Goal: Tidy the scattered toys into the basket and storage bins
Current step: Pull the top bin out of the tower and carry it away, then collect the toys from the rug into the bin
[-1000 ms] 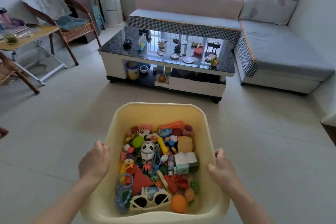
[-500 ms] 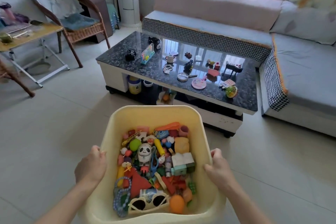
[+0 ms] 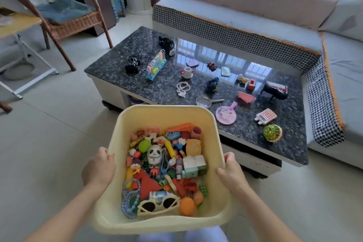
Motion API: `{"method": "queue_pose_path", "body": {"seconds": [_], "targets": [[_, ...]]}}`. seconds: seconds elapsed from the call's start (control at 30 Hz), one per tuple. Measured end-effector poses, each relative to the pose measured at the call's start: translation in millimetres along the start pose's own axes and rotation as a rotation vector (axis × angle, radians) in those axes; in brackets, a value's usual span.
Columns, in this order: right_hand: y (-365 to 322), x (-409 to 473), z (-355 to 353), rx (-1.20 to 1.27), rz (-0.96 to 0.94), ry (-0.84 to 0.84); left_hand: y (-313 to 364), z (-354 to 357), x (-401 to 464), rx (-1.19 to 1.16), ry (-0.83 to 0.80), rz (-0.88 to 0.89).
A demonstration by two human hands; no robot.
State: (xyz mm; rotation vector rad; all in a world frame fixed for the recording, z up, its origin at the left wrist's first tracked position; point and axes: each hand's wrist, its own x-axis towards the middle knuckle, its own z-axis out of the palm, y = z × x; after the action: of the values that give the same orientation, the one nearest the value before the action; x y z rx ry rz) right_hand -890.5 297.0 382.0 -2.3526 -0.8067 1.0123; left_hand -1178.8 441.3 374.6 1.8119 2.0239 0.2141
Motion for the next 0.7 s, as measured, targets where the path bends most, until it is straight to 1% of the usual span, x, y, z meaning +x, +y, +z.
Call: {"method": "queue_pose_path", "body": {"seconds": [0.13, 0.3, 0.43, 0.53, 0.7], "targets": [[-48, 67, -3, -0.004, -0.036, -0.057, 21, 0, 59, 0.001, 0.025, -0.059], [-110, 177, 5, -0.092, -0.113, -0.126, 45, 13, 133, -0.010, 0.065, -0.203], [-151, 264, 11, -0.149, -0.160, -0.185, 77, 24, 183, -0.015, 0.110, -0.320], [-180, 322, 20, -0.160, -0.143, -0.225, 98, 32, 222, 0.003, 0.096, -0.376], [-197, 368, 32, -0.209, -0.072, -0.289, 106, 45, 259, 0.046, -0.002, -0.439]]}}
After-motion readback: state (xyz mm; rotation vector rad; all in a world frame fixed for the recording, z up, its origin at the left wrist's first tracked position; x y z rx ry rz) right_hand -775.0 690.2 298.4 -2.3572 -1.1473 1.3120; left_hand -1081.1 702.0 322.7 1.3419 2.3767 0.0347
